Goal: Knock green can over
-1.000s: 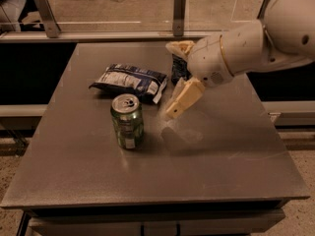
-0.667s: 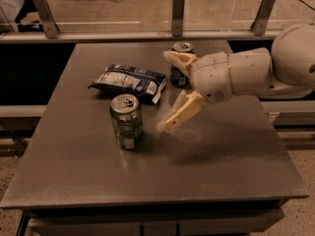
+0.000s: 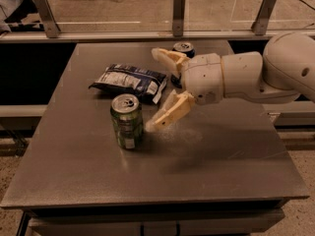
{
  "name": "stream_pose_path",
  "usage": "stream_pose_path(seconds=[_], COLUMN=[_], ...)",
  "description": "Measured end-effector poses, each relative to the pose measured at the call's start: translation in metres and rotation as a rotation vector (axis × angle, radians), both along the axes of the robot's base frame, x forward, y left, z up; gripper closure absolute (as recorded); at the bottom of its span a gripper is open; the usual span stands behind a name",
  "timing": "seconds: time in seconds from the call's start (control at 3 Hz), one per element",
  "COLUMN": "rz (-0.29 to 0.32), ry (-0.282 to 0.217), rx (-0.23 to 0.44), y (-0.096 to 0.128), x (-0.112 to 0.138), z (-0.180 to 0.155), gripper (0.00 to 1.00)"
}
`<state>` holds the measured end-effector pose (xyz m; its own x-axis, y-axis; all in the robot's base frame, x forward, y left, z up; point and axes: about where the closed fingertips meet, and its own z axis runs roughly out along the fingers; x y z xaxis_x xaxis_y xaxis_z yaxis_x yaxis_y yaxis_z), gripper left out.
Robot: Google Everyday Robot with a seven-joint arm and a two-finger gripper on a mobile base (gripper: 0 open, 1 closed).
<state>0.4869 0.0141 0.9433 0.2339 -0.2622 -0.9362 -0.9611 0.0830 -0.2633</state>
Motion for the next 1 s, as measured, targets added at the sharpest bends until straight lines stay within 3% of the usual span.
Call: stream_pose_path(seconds=[0.33,1.0], rz=[0.009,0.075], ry=[0.119,0.239], rx=[0.048,0.185], y=[0.015,0.039], x=[-0.003,-0.019], z=[-0.021,-0.041], gripper=[0.0,0.0])
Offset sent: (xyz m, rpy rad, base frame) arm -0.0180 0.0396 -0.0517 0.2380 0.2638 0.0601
